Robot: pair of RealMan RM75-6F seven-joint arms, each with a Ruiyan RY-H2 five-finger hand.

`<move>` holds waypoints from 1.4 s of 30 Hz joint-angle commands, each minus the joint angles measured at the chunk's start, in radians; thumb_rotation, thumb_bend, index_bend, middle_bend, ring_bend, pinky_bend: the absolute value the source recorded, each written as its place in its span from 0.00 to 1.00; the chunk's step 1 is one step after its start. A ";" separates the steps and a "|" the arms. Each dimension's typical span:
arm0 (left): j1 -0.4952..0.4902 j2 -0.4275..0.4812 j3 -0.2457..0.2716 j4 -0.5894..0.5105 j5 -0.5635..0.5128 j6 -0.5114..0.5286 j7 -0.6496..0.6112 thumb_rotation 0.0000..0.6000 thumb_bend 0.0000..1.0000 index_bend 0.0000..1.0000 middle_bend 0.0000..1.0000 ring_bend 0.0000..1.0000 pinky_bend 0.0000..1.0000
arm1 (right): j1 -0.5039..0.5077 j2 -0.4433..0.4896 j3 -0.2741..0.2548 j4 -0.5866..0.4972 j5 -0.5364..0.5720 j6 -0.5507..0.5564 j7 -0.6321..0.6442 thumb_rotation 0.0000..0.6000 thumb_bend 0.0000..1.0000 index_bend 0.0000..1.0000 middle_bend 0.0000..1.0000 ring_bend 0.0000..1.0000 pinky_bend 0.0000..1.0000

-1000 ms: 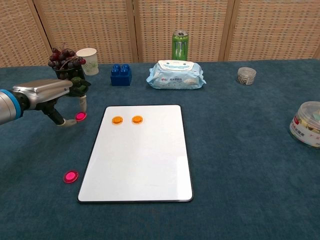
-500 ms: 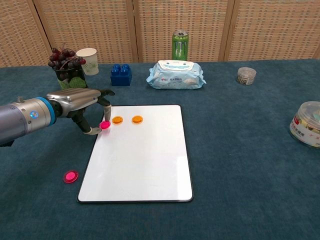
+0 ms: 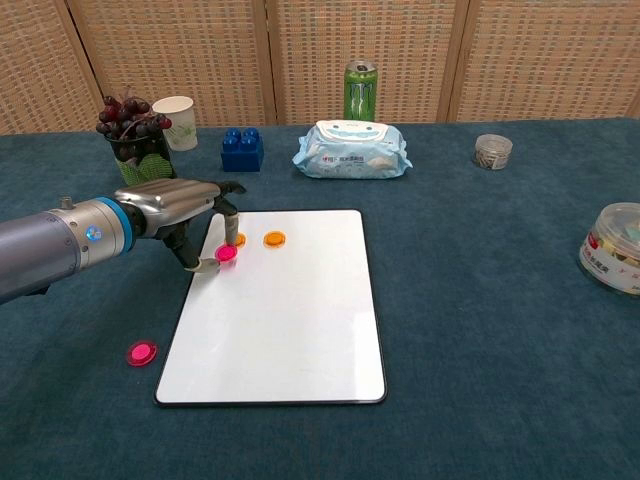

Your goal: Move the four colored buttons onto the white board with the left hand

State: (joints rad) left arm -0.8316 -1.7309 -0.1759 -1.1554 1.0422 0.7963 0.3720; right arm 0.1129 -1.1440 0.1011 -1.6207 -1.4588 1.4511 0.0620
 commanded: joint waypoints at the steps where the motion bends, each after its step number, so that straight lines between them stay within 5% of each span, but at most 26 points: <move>1: 0.000 0.000 0.001 -0.003 -0.007 0.003 0.006 1.00 0.36 0.54 0.00 0.00 0.00 | 0.000 0.000 0.000 -0.001 0.000 0.000 0.000 1.00 0.13 0.01 0.00 0.00 0.00; 8: 0.003 0.011 0.009 -0.017 -0.003 0.002 -0.005 1.00 0.34 0.37 0.00 0.00 0.00 | 0.000 0.001 0.000 -0.002 0.002 -0.002 -0.002 1.00 0.13 0.01 0.00 0.00 0.00; 23: 0.025 0.065 0.018 -0.094 0.054 0.043 -0.059 1.00 0.34 0.33 0.00 0.00 0.00 | 0.001 0.003 0.000 -0.005 0.005 -0.005 -0.004 1.00 0.13 0.01 0.00 0.00 0.00; 42: 0.230 0.251 0.255 -0.264 0.324 0.208 -0.207 1.00 0.31 0.33 0.00 0.00 0.00 | 0.002 0.006 -0.001 -0.016 0.010 -0.010 -0.015 1.00 0.13 0.01 0.00 0.00 0.00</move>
State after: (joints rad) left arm -0.6160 -1.4888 0.0657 -1.4163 1.3509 0.9921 0.1813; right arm 0.1149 -1.1376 0.1002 -1.6364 -1.4491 1.4408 0.0465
